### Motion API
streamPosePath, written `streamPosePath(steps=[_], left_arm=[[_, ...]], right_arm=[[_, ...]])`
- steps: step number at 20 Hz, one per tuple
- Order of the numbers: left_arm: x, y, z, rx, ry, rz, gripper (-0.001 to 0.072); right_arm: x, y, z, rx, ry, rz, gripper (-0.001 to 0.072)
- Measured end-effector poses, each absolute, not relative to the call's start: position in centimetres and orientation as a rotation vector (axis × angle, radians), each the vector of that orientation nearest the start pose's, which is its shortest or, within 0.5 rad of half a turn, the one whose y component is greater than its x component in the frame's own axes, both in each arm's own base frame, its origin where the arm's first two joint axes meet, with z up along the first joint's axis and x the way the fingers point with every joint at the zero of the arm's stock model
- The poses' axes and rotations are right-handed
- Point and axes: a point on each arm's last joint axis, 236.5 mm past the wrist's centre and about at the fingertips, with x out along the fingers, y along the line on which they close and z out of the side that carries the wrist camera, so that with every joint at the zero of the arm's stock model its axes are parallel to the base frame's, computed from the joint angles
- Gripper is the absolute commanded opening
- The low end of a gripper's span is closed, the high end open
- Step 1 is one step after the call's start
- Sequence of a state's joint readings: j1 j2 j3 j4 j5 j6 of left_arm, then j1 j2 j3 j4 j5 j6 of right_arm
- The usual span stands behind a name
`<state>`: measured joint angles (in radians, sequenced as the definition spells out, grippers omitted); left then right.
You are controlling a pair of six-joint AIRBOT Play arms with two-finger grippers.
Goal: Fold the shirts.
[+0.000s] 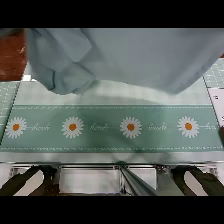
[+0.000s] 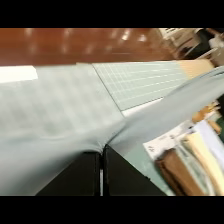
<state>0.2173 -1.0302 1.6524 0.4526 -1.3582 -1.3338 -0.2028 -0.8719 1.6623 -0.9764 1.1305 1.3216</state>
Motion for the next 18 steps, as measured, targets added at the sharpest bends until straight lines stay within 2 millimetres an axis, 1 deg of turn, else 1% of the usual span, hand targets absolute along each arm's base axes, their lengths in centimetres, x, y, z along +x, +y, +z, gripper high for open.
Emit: streamPosePath(steps=[2, 4, 6, 7, 9, 11, 12, 13, 15, 16, 18], left_arm=[[30.5, -13.8, 42.0, -0.334, 0.412, -0.787, 0.0017], [27.4, -13.7, 44.9, -0.229, 0.349, -0.746, 0.0017], [24.4, -13.7, 46.7, -0.152, 0.295, -0.698, 0.0017], [23.0, -13.6, 47.4, -0.121, 0.269, -0.671, 0.0017], [20.3, -13.3, 48.0, -0.061, 0.232, -0.612, 0.0017], [18.2, -12.7, 48.6, -0.031, 0.201, -0.559, 0.0017], [17.6, -12.2, 48.5, -0.023, 0.199, -0.532, 0.0017], [17.6, -11.6, 48.0, -0.019, 0.215, -0.506, 0.0017], [18.3, -10.9, 46.2, -0.023, 0.275, -0.479, 0.0017], [19.2, -10.6, 44.7, -0.029, 0.326, -0.467, 0.0017], [21.8, -10.1, 40.6, -0.054, 0.46, -0.446, 0.0017]], right_arm=[[28.8, 6.1, 44.9, 0.062, 0.149, 0.317, 0.002], [24.4, 6.7, 47.3, 0.018, 0.074, 0.303, 0.002], [20.8, 7.1, 48.5, -0.008, 0.027, 0.291, 0.002], [19.4, 7.3, 48.7, -0.02, 0.016, 0.286, 0.002], [17.3, 7.7, 48.6, -0.033, 0.011, 0.284, 0.002], [16.2, 7.9, 47.9, -0.039, 0.038, 0.286, 0.002], [15.9, 7.9, 47.5, -0.04, 0.054, 0.285, 0.002], [15.8, 7.9, 46.8, -0.037, 0.079, 0.282, 0.002], [16.5, 7.5, 44.9, -0.021, 0.153, 0.272, 0.002], [17.0, 7.3, 43.6, -0.008, 0.196, 0.272, 0.002], [19.1, 7.1, 40.1, 0.034, 0.309, 0.285, 0.0021]])
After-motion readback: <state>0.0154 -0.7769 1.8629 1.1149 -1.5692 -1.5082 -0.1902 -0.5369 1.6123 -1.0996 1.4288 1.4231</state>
